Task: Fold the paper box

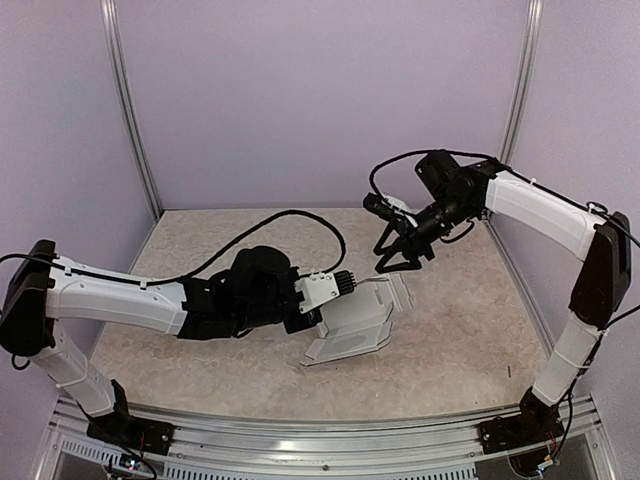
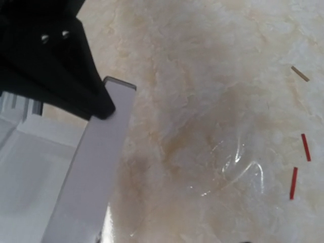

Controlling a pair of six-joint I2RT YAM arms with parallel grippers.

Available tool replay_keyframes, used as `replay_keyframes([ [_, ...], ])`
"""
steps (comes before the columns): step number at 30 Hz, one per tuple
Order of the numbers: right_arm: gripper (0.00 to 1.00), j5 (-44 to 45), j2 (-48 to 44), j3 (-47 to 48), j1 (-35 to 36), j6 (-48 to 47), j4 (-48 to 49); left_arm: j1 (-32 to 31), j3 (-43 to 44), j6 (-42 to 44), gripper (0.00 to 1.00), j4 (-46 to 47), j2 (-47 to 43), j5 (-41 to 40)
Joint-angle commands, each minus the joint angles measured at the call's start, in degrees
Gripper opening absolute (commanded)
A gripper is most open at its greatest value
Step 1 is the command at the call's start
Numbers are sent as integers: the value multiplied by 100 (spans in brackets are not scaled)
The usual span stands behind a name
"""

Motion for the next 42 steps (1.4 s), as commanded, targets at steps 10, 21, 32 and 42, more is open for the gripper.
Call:
replay_keyframes([
  [10, 64, 403, -165, 11, 192, -777, -563, -59, -109, 8, 0, 201, -63, -75],
  [21, 61, 187, -418, 437, 208, -541, -650, -57, -126, 47, 0, 182, 72, -141],
  [32, 16, 127, -830, -456, 307, -651, -835, -45, -128, -3, 0, 236, 52, -335],
  [42, 17, 819, -815, -556, 359, -152, -102, -139, -141, 171, 0, 320, -46, -261],
])
